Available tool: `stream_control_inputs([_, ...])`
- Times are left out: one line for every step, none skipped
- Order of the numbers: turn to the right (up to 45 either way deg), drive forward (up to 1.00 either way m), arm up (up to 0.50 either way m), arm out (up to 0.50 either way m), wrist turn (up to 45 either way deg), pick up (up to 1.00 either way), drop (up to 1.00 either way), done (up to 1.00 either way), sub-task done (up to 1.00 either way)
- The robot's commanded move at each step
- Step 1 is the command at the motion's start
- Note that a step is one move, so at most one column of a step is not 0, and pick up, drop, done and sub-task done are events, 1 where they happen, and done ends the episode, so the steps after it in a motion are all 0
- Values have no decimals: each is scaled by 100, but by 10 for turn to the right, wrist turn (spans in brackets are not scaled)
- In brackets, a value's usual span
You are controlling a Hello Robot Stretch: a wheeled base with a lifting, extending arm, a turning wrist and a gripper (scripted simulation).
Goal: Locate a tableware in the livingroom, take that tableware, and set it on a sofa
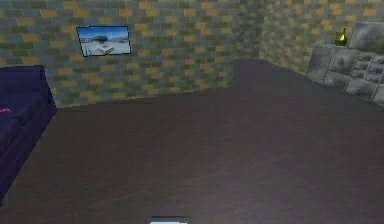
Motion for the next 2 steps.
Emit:
stream_control_inputs([-300, 0, 0, 0, 0, 0, 0, 0, 0])
stream_control_inputs([0, 100, 0, 0, 0, 0, 0, 0, 0])
